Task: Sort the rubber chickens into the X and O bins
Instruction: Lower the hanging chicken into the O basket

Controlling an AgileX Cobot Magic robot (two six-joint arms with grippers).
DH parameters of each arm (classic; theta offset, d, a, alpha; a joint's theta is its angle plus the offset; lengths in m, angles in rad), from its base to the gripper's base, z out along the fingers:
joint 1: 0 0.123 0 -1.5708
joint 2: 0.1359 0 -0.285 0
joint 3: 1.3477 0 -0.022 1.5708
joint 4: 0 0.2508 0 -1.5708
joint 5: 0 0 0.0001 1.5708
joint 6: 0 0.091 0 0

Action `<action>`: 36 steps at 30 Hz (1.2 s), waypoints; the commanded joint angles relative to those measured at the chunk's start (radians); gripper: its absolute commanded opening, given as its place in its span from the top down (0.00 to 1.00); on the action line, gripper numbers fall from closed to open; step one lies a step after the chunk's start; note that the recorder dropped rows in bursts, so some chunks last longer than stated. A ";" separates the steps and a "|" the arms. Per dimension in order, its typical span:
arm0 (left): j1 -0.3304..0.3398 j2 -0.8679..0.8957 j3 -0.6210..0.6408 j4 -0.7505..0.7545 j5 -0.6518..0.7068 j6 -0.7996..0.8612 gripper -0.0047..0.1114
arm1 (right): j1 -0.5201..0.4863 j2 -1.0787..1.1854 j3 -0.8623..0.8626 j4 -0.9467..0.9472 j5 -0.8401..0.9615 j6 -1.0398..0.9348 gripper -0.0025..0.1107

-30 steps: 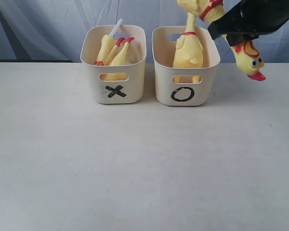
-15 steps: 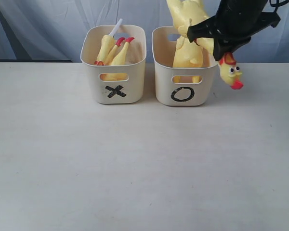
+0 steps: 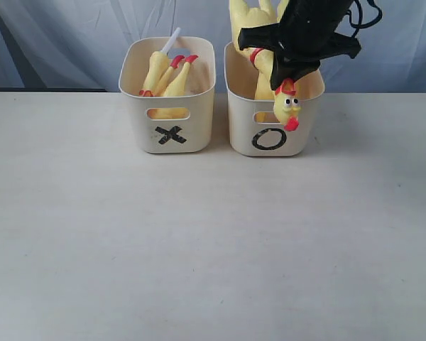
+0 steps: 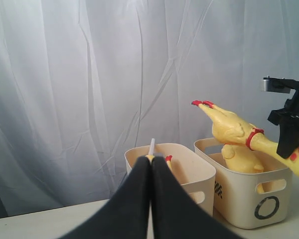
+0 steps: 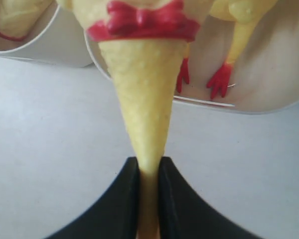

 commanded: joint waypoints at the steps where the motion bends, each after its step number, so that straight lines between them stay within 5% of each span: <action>1: 0.001 -0.009 -0.003 -0.004 -0.001 -0.004 0.96 | -0.004 0.010 -0.011 0.050 -0.019 0.008 0.99; 31: 0.001 -0.009 -0.003 -0.004 -0.015 -0.004 0.96 | -0.004 0.015 0.051 0.142 -0.019 0.044 0.98; 36: 0.001 -0.009 -0.003 -0.004 -0.015 -0.004 0.96 | -0.004 0.015 0.051 0.157 -0.019 0.072 0.80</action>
